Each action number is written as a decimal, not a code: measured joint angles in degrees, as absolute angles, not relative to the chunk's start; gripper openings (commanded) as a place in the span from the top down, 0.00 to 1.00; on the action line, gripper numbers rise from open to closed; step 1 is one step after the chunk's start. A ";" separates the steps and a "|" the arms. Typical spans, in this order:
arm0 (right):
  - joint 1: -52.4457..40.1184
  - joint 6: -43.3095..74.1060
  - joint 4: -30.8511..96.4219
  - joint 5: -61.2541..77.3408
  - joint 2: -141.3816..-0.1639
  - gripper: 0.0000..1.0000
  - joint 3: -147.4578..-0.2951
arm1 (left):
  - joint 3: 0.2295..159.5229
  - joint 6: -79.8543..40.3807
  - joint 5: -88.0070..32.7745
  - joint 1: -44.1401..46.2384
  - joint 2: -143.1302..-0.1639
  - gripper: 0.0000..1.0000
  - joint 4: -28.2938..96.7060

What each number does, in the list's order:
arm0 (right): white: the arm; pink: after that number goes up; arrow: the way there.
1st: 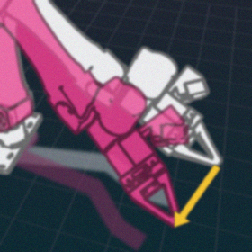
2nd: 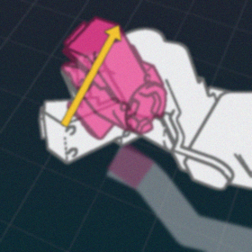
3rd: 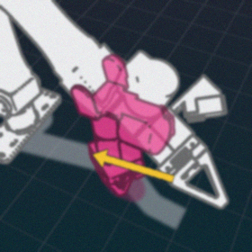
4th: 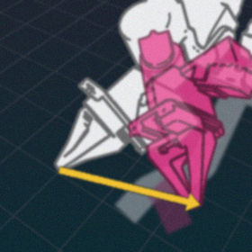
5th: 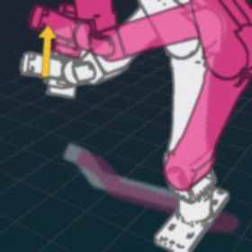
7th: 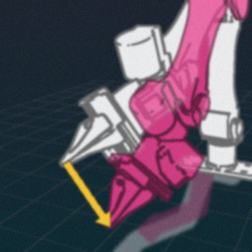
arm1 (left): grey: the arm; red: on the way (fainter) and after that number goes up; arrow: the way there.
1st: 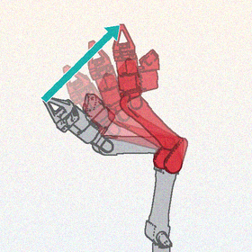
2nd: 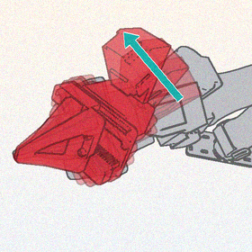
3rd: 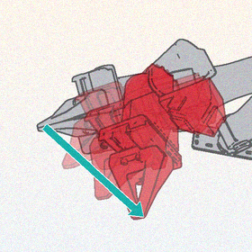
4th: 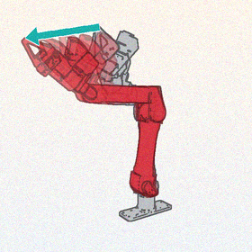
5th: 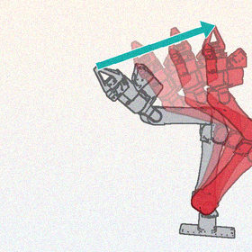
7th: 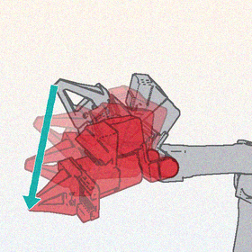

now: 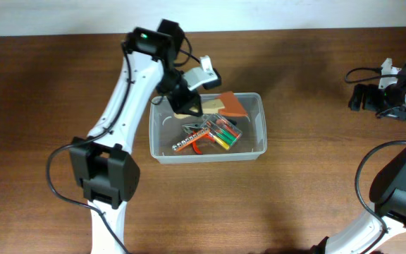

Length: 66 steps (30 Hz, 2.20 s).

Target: Pack container

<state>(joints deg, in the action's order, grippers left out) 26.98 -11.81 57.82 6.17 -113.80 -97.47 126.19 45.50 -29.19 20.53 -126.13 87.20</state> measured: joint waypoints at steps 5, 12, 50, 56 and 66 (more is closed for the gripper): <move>26.98 -11.79 57.82 6.15 -113.80 0.01 -97.47 | 120.05 45.60 -29.30 23.05 -126.13 0.91 82.02; 26.98 -11.79 57.82 6.15 -113.80 0.01 -97.47 | 115.22 45.45 -29.39 23.83 -126.13 0.91 77.30; 26.98 -11.77 57.82 6.15 -113.80 0.01 -97.47 | 115.31 42.39 -24.58 23.77 -131.31 0.45 74.54; 26.98 -11.77 57.82 6.15 -113.80 0.01 -97.47 | 125.03 40.66 -24.58 23.59 -131.41 0.37 78.26; 26.98 -11.81 57.82 6.17 -113.80 0.01 -97.47 | 152.57 38.70 -24.62 20.84 -131.41 0.01 91.09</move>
